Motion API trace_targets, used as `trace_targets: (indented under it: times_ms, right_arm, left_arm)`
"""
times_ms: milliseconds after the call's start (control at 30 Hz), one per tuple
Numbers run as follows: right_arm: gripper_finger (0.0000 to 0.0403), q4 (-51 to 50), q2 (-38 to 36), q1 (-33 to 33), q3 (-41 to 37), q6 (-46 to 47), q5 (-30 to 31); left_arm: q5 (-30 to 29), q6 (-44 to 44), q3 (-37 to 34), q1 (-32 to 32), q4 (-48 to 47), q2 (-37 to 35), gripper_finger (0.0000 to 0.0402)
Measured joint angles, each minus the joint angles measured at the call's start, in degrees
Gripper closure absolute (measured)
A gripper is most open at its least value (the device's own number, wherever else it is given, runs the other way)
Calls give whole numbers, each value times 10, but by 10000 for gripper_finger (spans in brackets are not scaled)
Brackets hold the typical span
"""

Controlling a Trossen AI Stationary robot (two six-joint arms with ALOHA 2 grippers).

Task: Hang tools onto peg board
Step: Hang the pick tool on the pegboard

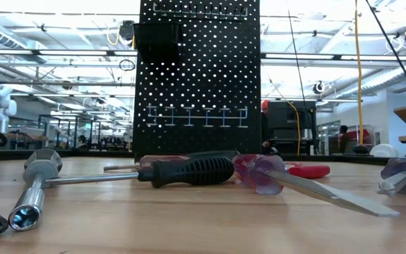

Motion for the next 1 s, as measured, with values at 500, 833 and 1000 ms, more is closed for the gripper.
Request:
trace_targets:
  times_ms: [500,833,1000]
  right_arm:
    - [402,6,-9,14,0,-25,82]
    - [402,-58,-75,23,0,-48,144]
    - [403,-77,-87,5,0,-44,148]
  left_arm:
    - [-58,-5,1,0,-29,-1,341]
    - [-109,0,1,10,-75,-65,302]
    - [-141,-31,0,8,-126,-116,302]
